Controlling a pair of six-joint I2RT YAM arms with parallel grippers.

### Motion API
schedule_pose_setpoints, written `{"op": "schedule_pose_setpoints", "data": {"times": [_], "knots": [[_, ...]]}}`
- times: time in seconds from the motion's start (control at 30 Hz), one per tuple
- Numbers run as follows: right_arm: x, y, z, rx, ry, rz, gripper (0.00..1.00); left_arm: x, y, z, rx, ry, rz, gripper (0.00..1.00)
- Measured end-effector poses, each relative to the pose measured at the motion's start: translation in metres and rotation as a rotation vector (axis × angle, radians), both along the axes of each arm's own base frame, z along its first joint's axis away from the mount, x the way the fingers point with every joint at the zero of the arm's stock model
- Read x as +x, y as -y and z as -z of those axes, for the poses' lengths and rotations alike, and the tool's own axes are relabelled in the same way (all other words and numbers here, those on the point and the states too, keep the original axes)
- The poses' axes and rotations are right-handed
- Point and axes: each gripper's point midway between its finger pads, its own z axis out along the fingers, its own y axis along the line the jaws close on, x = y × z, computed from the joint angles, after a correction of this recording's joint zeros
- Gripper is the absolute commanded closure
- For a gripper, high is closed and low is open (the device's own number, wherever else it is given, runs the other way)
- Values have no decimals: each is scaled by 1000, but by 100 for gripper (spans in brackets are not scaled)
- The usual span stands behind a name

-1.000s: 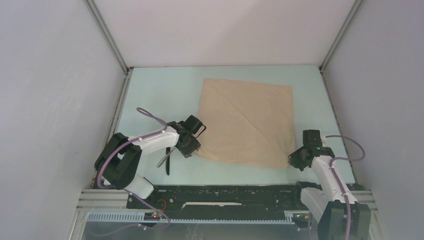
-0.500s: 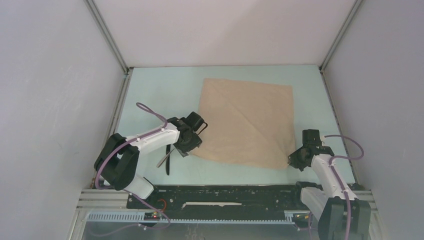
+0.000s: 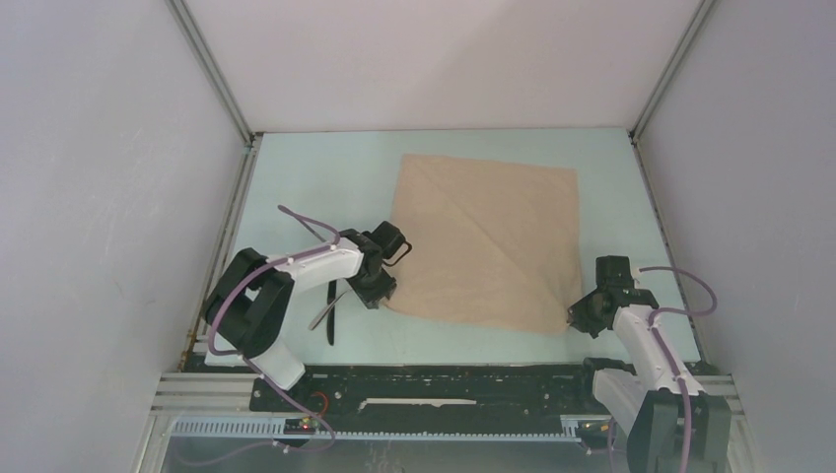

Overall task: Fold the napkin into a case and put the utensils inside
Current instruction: Pick up the flattened napkin from the center of the board, then flatten the napkin at the center of the board.

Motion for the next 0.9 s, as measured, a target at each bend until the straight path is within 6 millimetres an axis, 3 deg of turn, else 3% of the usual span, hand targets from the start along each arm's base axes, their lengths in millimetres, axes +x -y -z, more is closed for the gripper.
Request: {"op": "schedule_pose_setpoints", "data": {"times": [0.17,0.43,0.53,0.63,0.77,0.83,0.87,0.9], "knots": [[1,-1,-2,3,10,-3,100,2,1,3,-56,8,-24,100],[7,-11,-5,61,35,-65,100,13,3,-8,-90,97,-2,100],[24,-19,-27,123,114,-102,100,23,4,-33,-98,167,47,100],[55,-18,-80,138,291,-146,100,53,17,-100,-162,353,112,100],[91,-11,-218,24,656,-254,100,86,36,-248,-321,734,202,100],[86,-12,-292,-64,844,-309,100,80,33,-324,-399,937,238,100],[73,-14,-334,-123,950,-335,100,72,28,-358,-436,1033,252,100],[60,-16,-363,-165,1027,-349,100,61,22,-385,-470,1112,265,100]]}}
